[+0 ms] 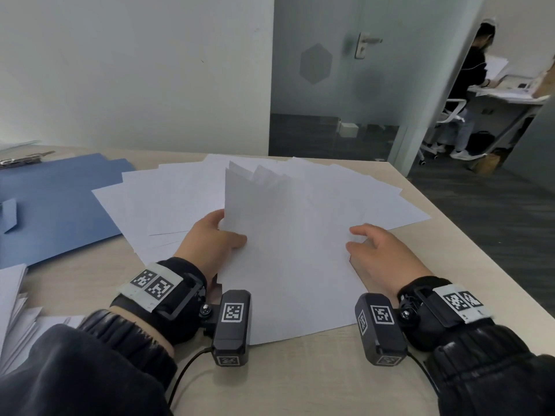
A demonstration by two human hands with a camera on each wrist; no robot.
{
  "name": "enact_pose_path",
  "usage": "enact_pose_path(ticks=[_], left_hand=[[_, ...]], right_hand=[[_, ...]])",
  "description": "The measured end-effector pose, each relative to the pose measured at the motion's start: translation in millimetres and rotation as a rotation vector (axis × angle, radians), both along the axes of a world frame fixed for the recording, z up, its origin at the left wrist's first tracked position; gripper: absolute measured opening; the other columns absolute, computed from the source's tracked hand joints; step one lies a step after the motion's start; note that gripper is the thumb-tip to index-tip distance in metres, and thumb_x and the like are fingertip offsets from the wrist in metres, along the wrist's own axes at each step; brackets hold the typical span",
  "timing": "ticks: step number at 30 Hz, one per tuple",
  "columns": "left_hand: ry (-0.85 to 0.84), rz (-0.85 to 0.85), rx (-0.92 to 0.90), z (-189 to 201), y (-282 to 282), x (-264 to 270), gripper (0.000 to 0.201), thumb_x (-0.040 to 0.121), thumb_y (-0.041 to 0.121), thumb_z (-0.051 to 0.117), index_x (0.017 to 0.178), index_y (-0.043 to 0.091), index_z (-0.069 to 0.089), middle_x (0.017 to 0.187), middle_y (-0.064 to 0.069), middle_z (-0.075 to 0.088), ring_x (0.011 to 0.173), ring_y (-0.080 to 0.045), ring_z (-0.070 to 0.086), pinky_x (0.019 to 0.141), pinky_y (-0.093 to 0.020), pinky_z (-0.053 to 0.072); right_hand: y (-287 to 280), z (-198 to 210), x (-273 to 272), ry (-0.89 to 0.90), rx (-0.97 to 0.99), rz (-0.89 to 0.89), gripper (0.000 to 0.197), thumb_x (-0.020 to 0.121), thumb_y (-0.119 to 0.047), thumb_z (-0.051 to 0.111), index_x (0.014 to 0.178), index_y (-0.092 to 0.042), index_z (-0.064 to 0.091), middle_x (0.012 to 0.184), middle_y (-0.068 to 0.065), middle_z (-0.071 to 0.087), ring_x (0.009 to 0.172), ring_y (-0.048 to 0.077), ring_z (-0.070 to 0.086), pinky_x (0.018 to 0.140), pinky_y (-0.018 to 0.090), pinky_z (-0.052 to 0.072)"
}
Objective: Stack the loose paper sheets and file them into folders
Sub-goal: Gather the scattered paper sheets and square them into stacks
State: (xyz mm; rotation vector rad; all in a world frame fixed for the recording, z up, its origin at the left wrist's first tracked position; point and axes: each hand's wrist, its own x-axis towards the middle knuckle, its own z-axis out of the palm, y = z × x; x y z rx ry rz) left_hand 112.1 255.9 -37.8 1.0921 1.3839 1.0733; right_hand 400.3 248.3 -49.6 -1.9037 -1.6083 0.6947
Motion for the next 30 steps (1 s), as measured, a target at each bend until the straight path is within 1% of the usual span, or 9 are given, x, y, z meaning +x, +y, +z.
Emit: enact_pose_path(ticks=[3,5,9,13,17,20,23,27,30], left_hand=[[-0.003,0.004,-0.003,-1.9,1.0,0.9,0.089,0.063,0.013,0.066,0.145,0.042,0.045,0.108,-0.002,0.077,0.090,-0.040,0.075,0.085,-0.062,0.058],[0.005,0.027,-0.010,-3.3,1.0,2.3,0.096,0.063,0.015,0.064,0.151,0.043,0.038,0.113,0.002,0.075,0.091,-0.036,0.075,0.086,-0.059,0.059],[0.045,0.043,0.012,-4.8,1.6,4.2,0.069,0.064,0.023,0.065,0.132,0.034,0.063,0.113,0.000,0.075,0.088,-0.032,0.076,0.086,-0.057,0.060],[0.049,0.065,0.072,-5.5,2.6,2.7,0.064,0.084,0.030,0.060,0.146,0.036,0.047,0.098,0.018,0.077,0.095,-0.021,0.075,0.094,-0.051,0.057],[0.022,0.036,0.078,-9.7,3.8,3.6,0.042,0.089,0.029,0.050,0.128,0.041,0.065,0.101,0.005,0.079,0.096,-0.028,0.075,0.095,-0.055,0.056],[0.011,0.028,0.076,-9.2,4.0,5.0,0.047,0.087,0.025,0.053,0.131,0.038,0.062,0.098,0.000,0.079,0.089,-0.030,0.076,0.089,-0.056,0.058],[-0.016,0.014,0.084,-7.2,2.3,5.8,0.057,0.093,0.006,0.058,0.145,0.029,0.049,0.090,0.001,0.079,0.077,-0.023,0.074,0.075,-0.046,0.062],[-0.053,-0.073,0.069,-5.8,-1.5,11.0,0.059,0.093,-0.004,0.059,0.134,0.036,0.046,0.097,-0.001,0.080,0.073,-0.022,0.074,0.068,-0.039,0.058],[-0.082,-0.006,0.076,-7.4,1.4,9.2,0.053,0.093,-0.003,0.059,0.135,0.029,0.051,0.098,-0.002,0.079,0.078,-0.025,0.076,0.067,-0.039,0.059]], right_hand=[[1.0,4.1,0.0,-0.163,-0.050,-0.018,0.049,0.093,-0.044,0.053,0.142,-0.037,0.048,0.153,-0.010,0.042,0.140,0.016,0.039,0.117,0.041,0.030],[2.8,2.4,0.5,-0.241,-0.072,0.010,0.051,0.094,-0.047,0.051,0.144,-0.038,0.047,0.159,-0.012,0.033,0.147,0.014,0.030,0.121,0.042,0.024],[3.4,2.7,1.3,-0.281,-0.083,0.016,0.053,0.093,-0.053,0.050,0.144,-0.041,0.045,0.163,-0.014,0.027,0.151,0.013,0.022,0.122,0.042,0.019],[-2.5,6.5,-1.5,-0.296,-0.111,0.098,0.078,0.082,-0.074,0.056,0.151,-0.048,0.030,0.167,-0.014,0.010,0.154,0.011,0.004,0.124,0.046,0.005],[-6.3,8.3,-2.2,-0.299,-0.131,0.243,0.090,0.066,-0.087,0.056,0.146,-0.065,0.020,0.166,-0.020,-0.007,0.152,0.005,-0.015,0.122,0.054,-0.007],[-10.3,12.4,-7.5,-0.275,-0.132,0.361,0.094,0.051,-0.094,0.051,0.139,-0.071,0.027,0.165,-0.025,-0.007,0.149,0.000,-0.019,0.121,0.055,-0.010],[-15.5,16.3,-19.6,-0.293,-0.121,0.462,0.092,0.049,-0.094,0.055,0.135,-0.072,0.031,0.163,-0.029,-0.004,0.148,-0.004,-0.020,0.120,0.053,-0.013],[-21.8,19.4,-31.9,-0.323,-0.149,0.544,0.095,0.052,-0.089,0.062,0.139,-0.068,0.029,0.162,-0.033,-0.001,0.147,-0.007,-0.017,0.120,0.052,-0.014],[-25.0,21.0,-36.0,-0.316,-0.146,0.594,0.101,0.051,-0.087,0.064,0.141,-0.070,0.021,0.162,-0.033,-0.003,0.147,-0.008,-0.019,0.121,0.052,-0.013]])
